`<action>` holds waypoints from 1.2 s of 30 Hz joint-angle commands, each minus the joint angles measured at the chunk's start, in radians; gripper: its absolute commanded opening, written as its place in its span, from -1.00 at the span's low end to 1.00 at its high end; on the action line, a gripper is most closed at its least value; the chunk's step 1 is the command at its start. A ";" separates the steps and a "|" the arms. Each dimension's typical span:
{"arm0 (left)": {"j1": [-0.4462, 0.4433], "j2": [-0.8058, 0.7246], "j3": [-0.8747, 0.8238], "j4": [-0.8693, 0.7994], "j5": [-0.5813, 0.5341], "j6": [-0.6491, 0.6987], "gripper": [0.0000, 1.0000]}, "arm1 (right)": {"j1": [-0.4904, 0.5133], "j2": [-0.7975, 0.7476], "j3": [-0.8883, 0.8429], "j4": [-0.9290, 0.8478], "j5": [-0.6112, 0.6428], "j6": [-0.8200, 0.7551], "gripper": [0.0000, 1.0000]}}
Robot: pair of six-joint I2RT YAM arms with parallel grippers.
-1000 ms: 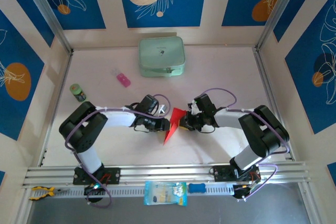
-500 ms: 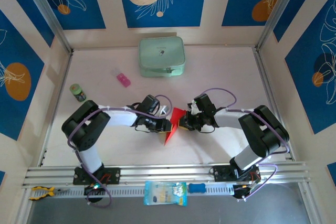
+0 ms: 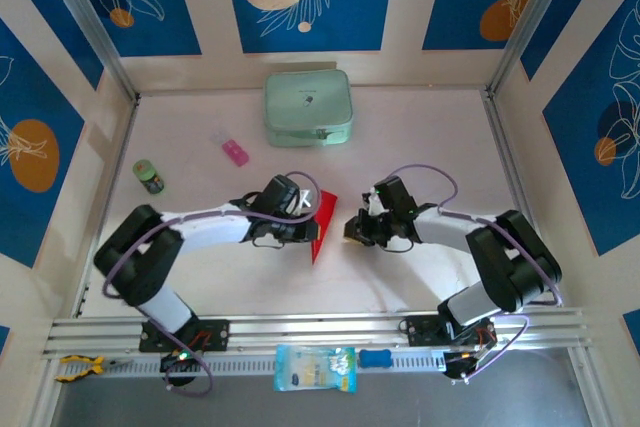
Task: Fold a paper plane with a square sheet of paper (pick it up from the middle)
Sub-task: Move the paper plane to the center of the table.
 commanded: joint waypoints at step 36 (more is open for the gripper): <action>-0.035 -0.013 0.065 -0.377 -0.422 -0.048 -0.79 | 0.065 0.034 0.097 -0.049 0.038 -0.011 -0.70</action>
